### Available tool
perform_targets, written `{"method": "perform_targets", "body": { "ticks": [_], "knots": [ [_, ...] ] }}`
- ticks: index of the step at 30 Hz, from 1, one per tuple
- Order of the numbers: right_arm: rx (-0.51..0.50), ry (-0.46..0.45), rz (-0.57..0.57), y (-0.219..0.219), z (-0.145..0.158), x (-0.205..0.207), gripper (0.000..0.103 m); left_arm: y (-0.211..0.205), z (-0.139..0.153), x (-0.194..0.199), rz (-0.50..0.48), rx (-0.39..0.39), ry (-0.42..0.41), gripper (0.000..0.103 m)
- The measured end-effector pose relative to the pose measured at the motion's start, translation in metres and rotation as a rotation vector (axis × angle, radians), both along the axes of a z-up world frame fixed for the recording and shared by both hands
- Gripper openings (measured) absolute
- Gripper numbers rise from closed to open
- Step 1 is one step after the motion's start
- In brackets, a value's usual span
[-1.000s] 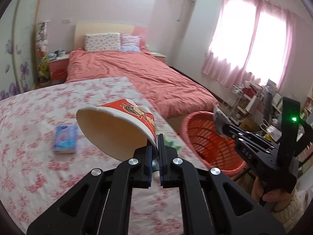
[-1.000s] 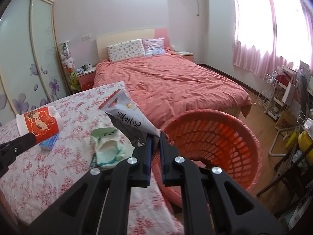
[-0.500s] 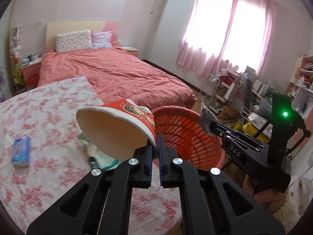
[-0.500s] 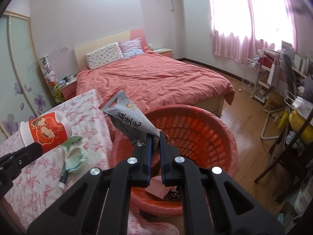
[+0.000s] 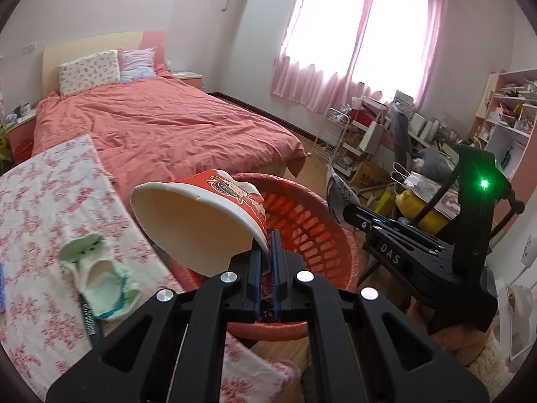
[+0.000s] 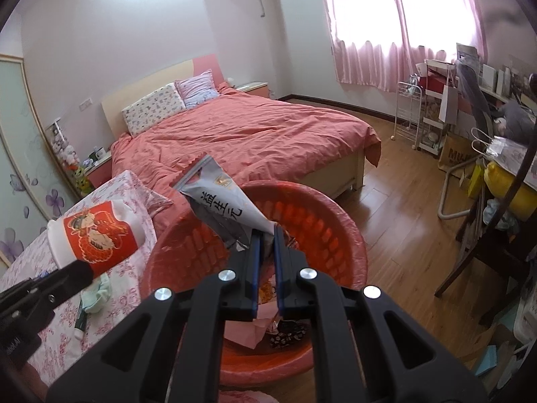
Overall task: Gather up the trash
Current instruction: 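Carry the snack bag and paper cup over the basket and open both tools, then move both open tools back over the bed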
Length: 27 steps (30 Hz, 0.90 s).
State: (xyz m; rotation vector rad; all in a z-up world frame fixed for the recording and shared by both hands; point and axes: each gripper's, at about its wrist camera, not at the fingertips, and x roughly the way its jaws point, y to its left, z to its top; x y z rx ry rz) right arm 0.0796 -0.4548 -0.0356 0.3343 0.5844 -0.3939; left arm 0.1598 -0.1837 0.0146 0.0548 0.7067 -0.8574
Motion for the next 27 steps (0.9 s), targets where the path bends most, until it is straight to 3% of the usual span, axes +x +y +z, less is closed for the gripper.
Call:
{"method": "perform_targets", "body": {
  "ticks": [11, 13, 15, 18, 22, 27],
  "knots": [
    [0.088, -0.011, -0.006, -0.027, -0.012, 0.011, 0.013, -0.026, -0.017, 0.001, -0.037, 0.043, 0.048, 0.005],
    [0.102, -0.011, -0.006, -0.029, -0.016, 0.012, 0.017, -0.027, -0.020, 0.003, -0.029, 0.054, 0.058, 0.010],
    [0.109, -0.007, -0.005, -0.029, -0.020, 0.013, 0.019, -0.025, -0.024, 0.005, -0.015, 0.065, 0.073, 0.024],
    [0.109, 0.002, -0.011, -0.029, -0.023, 0.014, 0.027, -0.021, -0.027, 0.008, 0.013, 0.082, 0.084, 0.036],
    [0.099, 0.004, -0.019, -0.029, -0.024, 0.009, 0.037, -0.011, -0.028, 0.012, 0.052, 0.087, 0.097, 0.037],
    [0.068, 0.004, -0.022, -0.027, -0.018, 0.004, 0.042, 0.007, -0.022, 0.017, 0.111, 0.082, 0.082, 0.042]
  ]
}}
